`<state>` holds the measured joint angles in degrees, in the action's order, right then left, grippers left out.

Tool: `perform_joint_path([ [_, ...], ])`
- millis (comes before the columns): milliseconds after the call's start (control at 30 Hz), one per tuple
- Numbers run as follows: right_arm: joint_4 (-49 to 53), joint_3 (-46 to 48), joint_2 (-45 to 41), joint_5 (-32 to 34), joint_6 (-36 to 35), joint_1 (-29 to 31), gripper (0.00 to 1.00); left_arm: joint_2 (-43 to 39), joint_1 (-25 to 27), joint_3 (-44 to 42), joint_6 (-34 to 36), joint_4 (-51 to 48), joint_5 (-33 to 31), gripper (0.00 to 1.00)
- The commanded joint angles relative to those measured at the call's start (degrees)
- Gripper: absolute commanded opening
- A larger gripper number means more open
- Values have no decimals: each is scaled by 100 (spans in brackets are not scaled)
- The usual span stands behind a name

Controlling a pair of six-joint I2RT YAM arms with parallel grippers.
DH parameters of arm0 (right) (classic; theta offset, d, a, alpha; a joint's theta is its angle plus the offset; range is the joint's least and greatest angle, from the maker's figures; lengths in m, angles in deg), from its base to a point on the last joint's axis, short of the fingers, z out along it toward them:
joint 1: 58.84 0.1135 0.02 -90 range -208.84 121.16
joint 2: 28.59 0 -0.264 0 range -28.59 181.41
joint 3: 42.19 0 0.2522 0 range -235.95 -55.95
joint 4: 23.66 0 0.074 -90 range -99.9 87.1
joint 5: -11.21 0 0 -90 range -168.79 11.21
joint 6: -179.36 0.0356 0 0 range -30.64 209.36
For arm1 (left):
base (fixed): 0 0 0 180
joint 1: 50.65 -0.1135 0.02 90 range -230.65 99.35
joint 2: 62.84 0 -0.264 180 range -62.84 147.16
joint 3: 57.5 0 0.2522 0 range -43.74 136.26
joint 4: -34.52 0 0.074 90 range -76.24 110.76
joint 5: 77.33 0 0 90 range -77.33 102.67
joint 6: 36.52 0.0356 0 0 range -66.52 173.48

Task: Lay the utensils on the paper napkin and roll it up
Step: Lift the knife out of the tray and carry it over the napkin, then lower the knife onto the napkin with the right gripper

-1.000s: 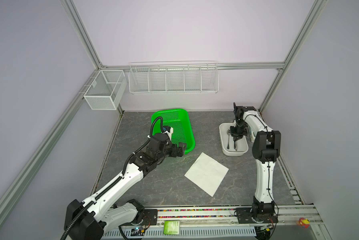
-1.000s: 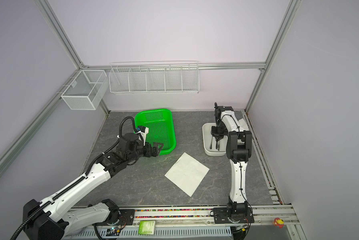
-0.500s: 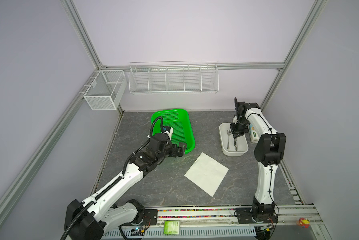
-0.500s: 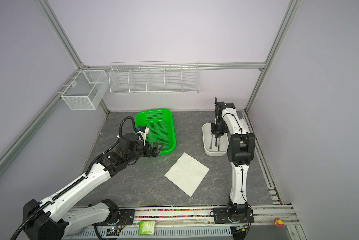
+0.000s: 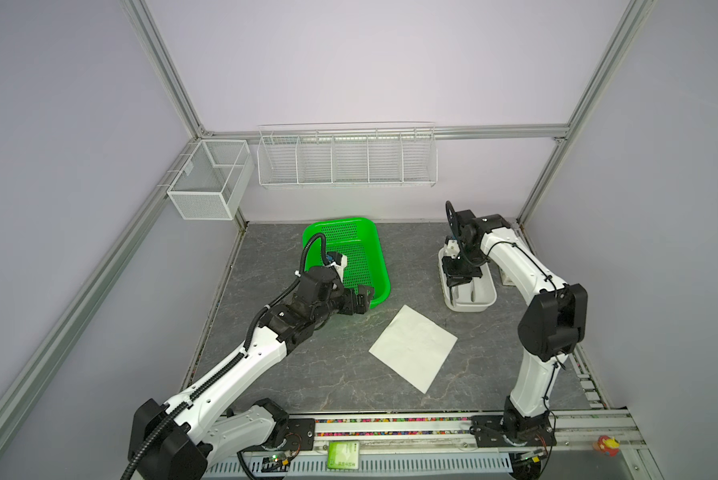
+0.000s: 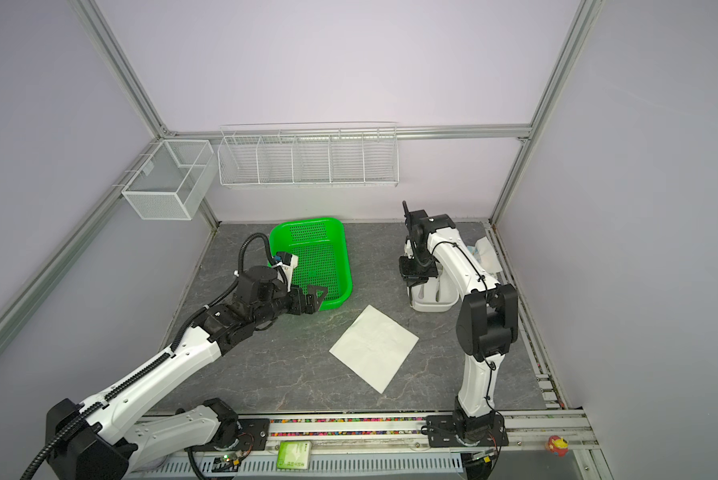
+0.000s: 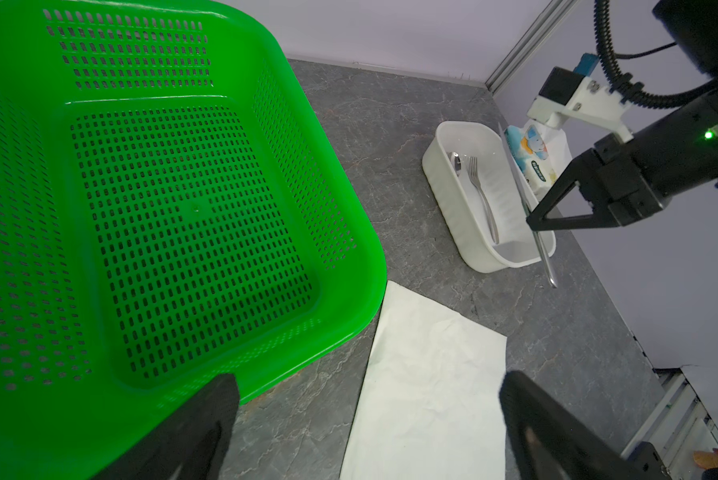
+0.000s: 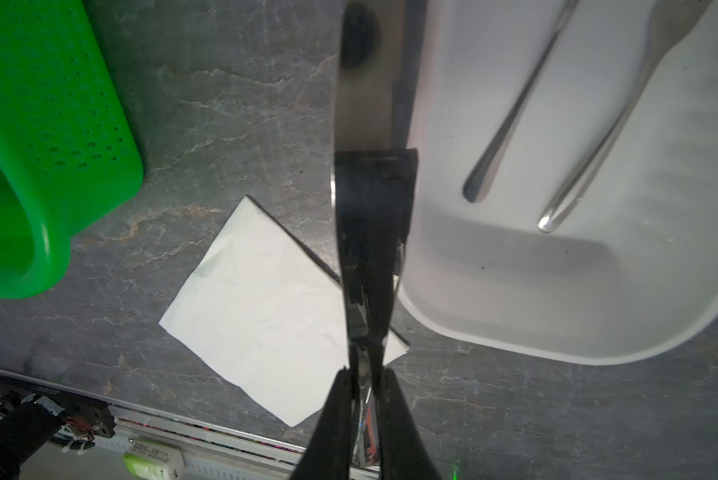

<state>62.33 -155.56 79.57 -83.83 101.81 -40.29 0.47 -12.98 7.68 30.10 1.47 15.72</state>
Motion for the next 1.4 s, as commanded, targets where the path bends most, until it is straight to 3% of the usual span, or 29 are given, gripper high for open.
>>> perform_joint_path([
  [0,-462,569,-299,-261,449,260,14,-94,21,-85,-35,105,86,99],
  [267,-1095,1479,-408,-305,1020,947,14,-264,25,-344,-19,210,103,99],
  [633,-1590,1765,167,-285,1549,1750,14,-489,21,-624,52,225,9,99],
  [1367,-1840,1967,669,-320,1750,1991,15,-590,22,-844,44,336,-97,99],
])
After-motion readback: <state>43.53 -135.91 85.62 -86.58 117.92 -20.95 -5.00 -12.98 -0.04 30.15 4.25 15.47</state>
